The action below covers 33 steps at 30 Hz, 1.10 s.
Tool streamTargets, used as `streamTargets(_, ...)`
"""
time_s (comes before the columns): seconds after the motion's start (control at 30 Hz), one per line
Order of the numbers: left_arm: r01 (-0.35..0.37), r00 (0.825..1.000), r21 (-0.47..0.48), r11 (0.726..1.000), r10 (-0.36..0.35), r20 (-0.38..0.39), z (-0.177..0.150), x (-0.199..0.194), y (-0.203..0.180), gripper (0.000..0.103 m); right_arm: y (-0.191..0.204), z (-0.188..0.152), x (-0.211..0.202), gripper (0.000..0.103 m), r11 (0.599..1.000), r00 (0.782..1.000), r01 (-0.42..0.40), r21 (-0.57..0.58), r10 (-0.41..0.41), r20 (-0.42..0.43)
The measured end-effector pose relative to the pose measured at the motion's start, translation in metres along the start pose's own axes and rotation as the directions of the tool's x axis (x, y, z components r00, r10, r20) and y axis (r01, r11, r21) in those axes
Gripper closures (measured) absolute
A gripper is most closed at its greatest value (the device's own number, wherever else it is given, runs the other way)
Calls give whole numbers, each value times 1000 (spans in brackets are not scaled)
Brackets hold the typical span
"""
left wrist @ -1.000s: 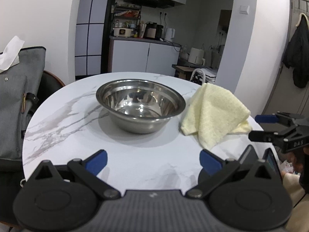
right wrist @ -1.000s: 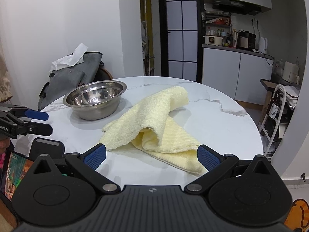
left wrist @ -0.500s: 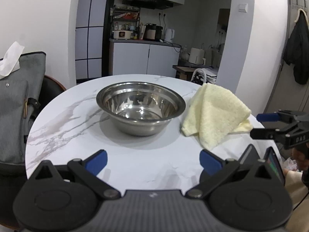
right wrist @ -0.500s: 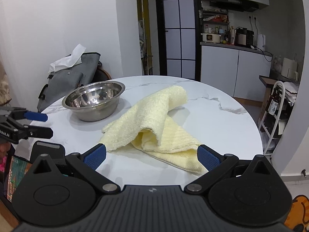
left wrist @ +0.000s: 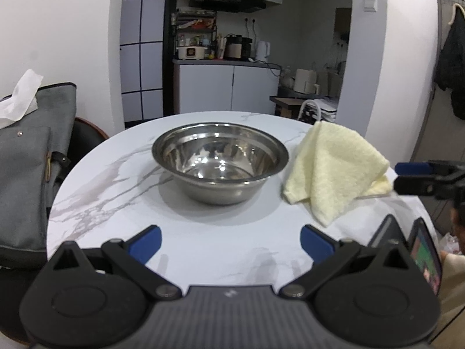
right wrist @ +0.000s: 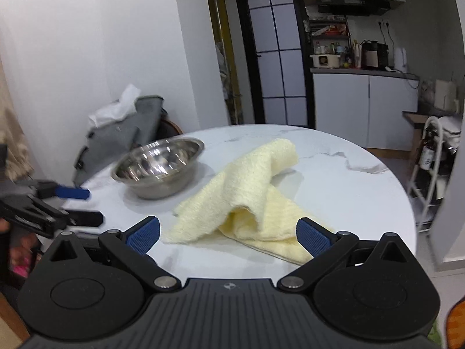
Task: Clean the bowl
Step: 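Move both tools toward the steel bowl and yellow towel, then grasp the yellow towel with the right gripper while the left gripper grasps the bowl rim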
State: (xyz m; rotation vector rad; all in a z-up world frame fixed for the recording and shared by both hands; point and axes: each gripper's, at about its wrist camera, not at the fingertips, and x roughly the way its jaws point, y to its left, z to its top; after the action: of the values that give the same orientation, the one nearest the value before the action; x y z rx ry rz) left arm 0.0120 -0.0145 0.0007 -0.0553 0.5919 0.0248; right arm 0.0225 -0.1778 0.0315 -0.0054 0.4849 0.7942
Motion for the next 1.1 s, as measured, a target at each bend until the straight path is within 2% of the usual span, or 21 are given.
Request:
streamTargets(0.17, 13, 1000, 38, 999, -14, 13, 2, -1, -1, 0, 7, 2, -1, 0, 999, 1000, 20, -45, -19, 13)
streamTargets(0.27, 20, 998, 66, 998, -24, 60, 4, -5, -2, 0, 11, 3, 2, 1, 996, 1000, 13, -92, -14, -18)
streamTargets(0.37, 25, 999, 55, 998, -27, 47, 5, 0, 1, 0, 11, 4, 4, 2, 995, 1000, -19, -95, 16, -25)
streamTargets(0.47, 95, 995, -19, 995, -95, 29, 7, 10, 17, 0, 5, 9, 8, 12, 998, 999, -31, -59, 29, -26)
streamTargets(0.57, 112, 994, -62, 992, -111, 25, 9, 14, 26, 1, -6, 15, 11, 19, 999, 999, -39, -7, 38, -33)
streamTargets(0.63, 102, 994, -72, 992, -99, 44, 14, 14, 30, 2, -13, 20, 17, 21, 1000, 999, -11, 23, 12, -51)
streamTargets(0.7, 61, 994, -56, 997, -56, 90, 20, 11, 29, 2, -18, 22, 21, 26, 999, 998, -8, 51, 12, -64)
streamTargets(0.83, 47, 994, -63, 997, -40, 106, 36, 11, 30, 2, -26, 33, 39, 29, 993, 991, -57, 106, 69, -111)
streamTargets(0.9, 49, 997, -60, 997, -45, 67, 48, 18, 30, 2, -23, 38, 48, 30, 994, 989, -63, 87, 74, -131)
streamTargets(0.97, 30, 1000, -49, 998, -30, 3, 59, 27, 31, 7, -23, 43, 61, 33, 995, 983, -69, 74, 80, -164)
streamTargets(1.03, 9, 1000, -78, 997, -10, -4, 63, 32, 34, 9, -24, 44, 72, 35, 994, 977, -76, 77, 90, -193)
streamTargets(1.1, 20, 999, -91, 996, -22, -23, 63, 38, 37, 9, -26, 40, 73, 40, 993, 979, -82, 88, 97, -182)
